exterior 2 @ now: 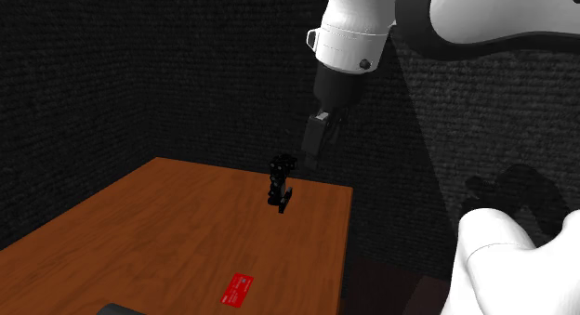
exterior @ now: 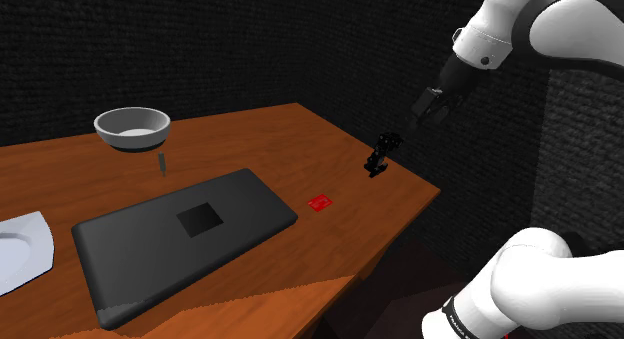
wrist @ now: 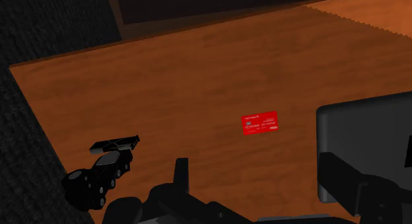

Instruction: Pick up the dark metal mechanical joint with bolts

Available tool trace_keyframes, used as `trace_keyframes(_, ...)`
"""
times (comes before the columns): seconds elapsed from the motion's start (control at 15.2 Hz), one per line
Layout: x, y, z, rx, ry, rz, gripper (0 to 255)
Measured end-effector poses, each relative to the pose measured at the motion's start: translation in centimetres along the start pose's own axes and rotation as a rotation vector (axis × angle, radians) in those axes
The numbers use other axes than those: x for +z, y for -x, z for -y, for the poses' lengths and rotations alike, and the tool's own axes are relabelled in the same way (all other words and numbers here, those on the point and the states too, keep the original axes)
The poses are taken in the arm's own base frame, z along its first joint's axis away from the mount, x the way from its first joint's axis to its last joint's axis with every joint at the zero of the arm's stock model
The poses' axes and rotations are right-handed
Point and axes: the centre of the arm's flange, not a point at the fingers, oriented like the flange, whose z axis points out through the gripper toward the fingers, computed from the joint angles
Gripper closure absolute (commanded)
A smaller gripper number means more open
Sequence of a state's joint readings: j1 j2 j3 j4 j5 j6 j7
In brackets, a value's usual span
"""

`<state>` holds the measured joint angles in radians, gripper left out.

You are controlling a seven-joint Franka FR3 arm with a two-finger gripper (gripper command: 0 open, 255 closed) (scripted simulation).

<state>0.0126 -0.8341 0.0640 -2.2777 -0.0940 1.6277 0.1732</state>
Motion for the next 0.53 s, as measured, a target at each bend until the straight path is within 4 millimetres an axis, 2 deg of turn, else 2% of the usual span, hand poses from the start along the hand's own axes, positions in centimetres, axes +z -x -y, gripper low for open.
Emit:
trace_keyframes(0.2,0.8,-1.0,-1.1,0.005,-0.005,0.011,0)
trace_keyframes(0.53,4.3,-4.7,-5.5,0.023,-0.025,0.054,0)
